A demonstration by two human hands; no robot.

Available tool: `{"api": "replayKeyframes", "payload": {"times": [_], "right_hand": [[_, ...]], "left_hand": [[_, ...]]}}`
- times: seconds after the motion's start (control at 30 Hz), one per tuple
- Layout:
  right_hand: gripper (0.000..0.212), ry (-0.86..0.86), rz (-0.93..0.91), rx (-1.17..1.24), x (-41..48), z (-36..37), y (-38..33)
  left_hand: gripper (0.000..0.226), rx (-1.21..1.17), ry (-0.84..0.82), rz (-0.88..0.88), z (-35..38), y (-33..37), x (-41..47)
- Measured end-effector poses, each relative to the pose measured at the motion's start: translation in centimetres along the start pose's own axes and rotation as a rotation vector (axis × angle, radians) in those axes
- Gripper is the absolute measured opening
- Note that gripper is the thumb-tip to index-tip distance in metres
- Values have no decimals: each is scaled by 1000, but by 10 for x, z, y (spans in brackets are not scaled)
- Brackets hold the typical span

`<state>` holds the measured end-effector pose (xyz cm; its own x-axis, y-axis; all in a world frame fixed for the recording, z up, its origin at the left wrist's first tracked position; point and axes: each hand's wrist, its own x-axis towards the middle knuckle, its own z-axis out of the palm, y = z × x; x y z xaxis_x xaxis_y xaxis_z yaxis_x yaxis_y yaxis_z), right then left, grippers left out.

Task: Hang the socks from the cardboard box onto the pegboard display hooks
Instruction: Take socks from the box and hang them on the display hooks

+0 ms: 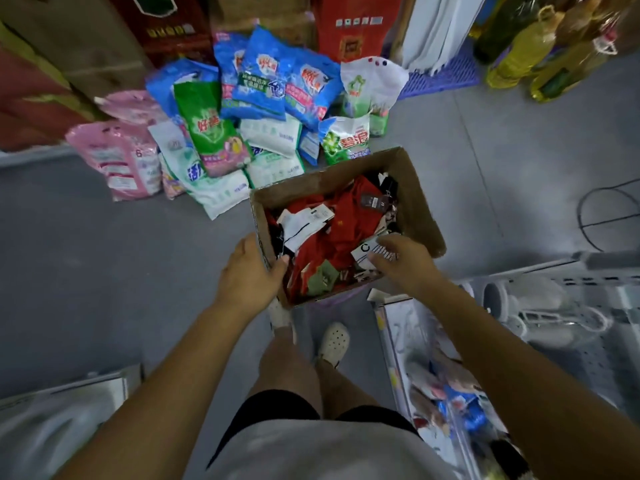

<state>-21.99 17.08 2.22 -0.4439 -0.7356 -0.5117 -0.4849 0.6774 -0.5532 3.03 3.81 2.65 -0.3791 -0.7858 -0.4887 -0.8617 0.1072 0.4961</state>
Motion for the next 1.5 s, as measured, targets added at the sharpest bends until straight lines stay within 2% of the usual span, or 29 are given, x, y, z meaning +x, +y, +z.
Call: {"api": "replayKeyframes", "payload": {"times": [0.1,0.23,0.3,0.43,0.5,0.63,0.7,0.77,0.87,0.93,0.97,1.0,1.03,1.1,1.17,1.23,1.37,1.5], "right_hand": [[36,-16,23,-28,57,7,-3],[40,39,104,-36,133,7,-5],[47,75,180,-68,166,10,-4],[61,-37,277,-198,203,22,10],[56,-57,281,-199,208,27,19],[26,5,273,-126,200,29,21],[25,51,256,-32,187,27,13],[23,62,245,55,170,23,0],[25,35,253,181,135,22,-17],[26,13,234,269,108,25,-29],[26,-4,230,318,95,27,-35],[28,-27,227,366,82,29,-41],[29,-53,232,424,70,31,-46],[29,-102,278,585,50,37,-54],[30,-134,348,749,34,42,-59],[30,-163,377,777,26,46,-59],[36,-203,424,666,32,46,-47],[36,-60,492,651,69,37,-16]], "left_hand": [[71,-176,-27,-91,10,8,52],[73,-328,-17,-269,29,10,94],[70,-375,9,-296,39,6,100],[68,-382,59,-267,50,0,103],[64,-380,76,-250,52,-3,103],[61,-401,50,-239,52,-8,104],[62,-457,16,-251,49,-6,104],[67,-404,20,-295,44,-2,100],[67,-243,249,-306,35,8,82],[46,-321,314,-192,30,16,67],[36,-388,240,-166,29,20,61],[36,-463,106,-184,29,25,56],[45,-549,-52,-245,30,31,53],[58,-749,-327,-484,32,41,51],[55,-975,-440,-648,34,47,47],[44,-1072,-452,-671,37,48,44],[27,-1102,-348,-674,40,43,41],[21,-1120,-301,-653,33,36,41]]}}
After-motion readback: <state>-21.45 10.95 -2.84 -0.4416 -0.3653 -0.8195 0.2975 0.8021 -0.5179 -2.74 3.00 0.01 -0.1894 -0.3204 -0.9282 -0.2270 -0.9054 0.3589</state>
